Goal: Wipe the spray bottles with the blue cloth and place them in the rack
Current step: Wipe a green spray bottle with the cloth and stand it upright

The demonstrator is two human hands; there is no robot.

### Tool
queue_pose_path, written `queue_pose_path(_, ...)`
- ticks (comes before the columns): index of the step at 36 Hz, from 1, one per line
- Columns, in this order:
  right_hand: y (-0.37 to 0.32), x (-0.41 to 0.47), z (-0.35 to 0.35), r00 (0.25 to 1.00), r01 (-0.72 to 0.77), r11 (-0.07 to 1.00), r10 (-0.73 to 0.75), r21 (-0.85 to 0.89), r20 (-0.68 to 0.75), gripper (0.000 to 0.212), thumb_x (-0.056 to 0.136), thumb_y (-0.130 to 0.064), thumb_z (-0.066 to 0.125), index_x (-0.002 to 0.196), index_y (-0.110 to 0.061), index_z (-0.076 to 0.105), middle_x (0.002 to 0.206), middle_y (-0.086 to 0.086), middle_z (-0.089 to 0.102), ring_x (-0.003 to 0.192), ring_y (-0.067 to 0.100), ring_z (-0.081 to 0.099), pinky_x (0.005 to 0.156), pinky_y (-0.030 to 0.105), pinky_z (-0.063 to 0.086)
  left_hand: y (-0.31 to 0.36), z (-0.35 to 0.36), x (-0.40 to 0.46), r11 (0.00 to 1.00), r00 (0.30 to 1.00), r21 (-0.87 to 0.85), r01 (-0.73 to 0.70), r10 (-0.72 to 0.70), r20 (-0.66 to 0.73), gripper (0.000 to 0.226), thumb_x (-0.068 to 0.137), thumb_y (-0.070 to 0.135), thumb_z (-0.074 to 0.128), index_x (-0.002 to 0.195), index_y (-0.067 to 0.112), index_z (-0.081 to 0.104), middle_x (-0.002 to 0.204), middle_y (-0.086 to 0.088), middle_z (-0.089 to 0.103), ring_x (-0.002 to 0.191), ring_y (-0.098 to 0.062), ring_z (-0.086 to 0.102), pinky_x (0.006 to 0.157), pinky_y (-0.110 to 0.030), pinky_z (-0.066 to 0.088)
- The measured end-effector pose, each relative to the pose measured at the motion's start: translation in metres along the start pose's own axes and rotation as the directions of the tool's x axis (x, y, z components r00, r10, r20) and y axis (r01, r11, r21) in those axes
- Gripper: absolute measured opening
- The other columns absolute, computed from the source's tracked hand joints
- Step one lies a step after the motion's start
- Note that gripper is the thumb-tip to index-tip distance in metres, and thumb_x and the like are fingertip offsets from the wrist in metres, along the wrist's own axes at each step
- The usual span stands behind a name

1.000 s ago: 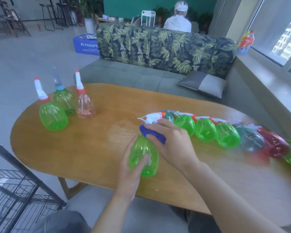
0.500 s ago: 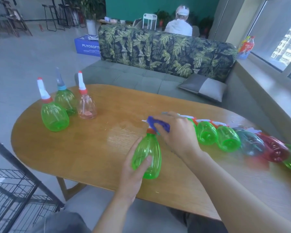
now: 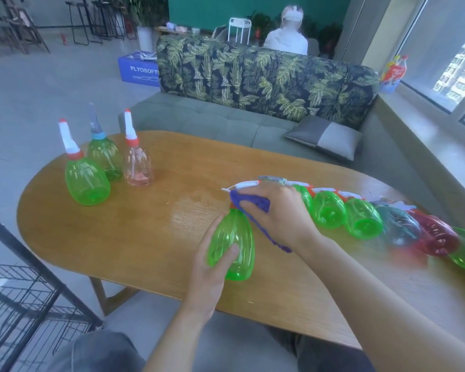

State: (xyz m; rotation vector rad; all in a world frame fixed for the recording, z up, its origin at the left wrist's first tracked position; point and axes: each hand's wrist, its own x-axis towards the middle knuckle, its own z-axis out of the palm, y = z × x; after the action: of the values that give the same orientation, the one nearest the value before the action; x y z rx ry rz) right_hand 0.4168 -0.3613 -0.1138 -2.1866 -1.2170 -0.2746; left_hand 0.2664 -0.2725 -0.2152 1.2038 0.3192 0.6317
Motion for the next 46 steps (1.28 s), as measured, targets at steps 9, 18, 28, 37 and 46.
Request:
queue_pose_path(9,0.008,-0.001,0.001,0.994,-0.038,0.999,0.037,-0.015,-0.107,0.024,0.093,-0.029,0.075,0.116,-0.035,0.079,0.108,-0.013,0.075,0.095,0.011,0.068,0.081,0.028,0.052,-0.001,0.0,-0.001,0.999,0.999,0.046,0.008,-0.01,0.04,0.067,0.084,0.047,0.083,0.147,0.051,0.06,0.156,0.019,0.058,0.149,-0.011,0.051,0.127,-0.056,0.036)
queue_pose_path(18,0.013,0.005,-0.004,0.991,-0.054,0.997,0.046,-0.058,-0.129,0.025,0.092,-0.028,0.074,0.116,-0.036,0.078,0.104,-0.012,0.075,0.091,0.012,0.066,0.072,0.021,0.043,-0.002,-0.002,0.001,0.999,1.0,0.041,0.011,-0.012,0.028,0.069,0.083,0.048,0.084,0.148,0.05,0.06,0.157,0.015,0.059,0.151,-0.015,0.05,0.127,-0.058,0.035)
queue_pose_path(28,0.024,-0.021,-0.006,0.996,-0.043,0.984,0.029,-0.175,-0.08,0.024,0.091,-0.026,0.075,0.114,-0.034,0.078,0.102,-0.012,0.074,0.084,0.02,0.069,0.064,0.032,0.052,0.0,0.0,0.001,1.0,1.0,0.001,-0.022,0.022,-0.005,0.069,0.083,0.041,0.083,0.149,0.043,0.061,0.149,0.014,0.065,0.142,-0.011,0.058,0.12,-0.046,0.045)
queue_pose_path(37,0.017,-0.02,-0.016,0.972,-0.043,0.991,0.013,-0.123,-0.235,0.023,0.092,-0.026,0.076,0.114,-0.033,0.079,0.099,-0.013,0.071,0.08,0.009,0.061,0.063,0.028,0.045,0.0,0.0,0.002,1.0,1.0,0.021,0.005,-0.005,0.012,0.075,0.08,0.043,0.085,0.15,0.042,0.06,0.15,0.019,0.063,0.142,-0.008,0.057,0.119,-0.045,0.046)
queue_pose_path(46,0.029,-0.034,-0.003,0.995,-0.021,0.984,0.003,-0.18,-0.096,0.023,0.09,-0.025,0.077,0.112,-0.032,0.079,0.098,-0.012,0.072,0.077,0.022,0.069,0.057,0.03,0.048,0.001,-0.004,0.001,0.999,1.0,-0.053,0.003,-0.004,-0.013,0.071,0.083,0.036,0.085,0.15,0.04,0.061,0.146,0.003,0.069,0.136,-0.019,0.065,0.102,-0.031,0.058)
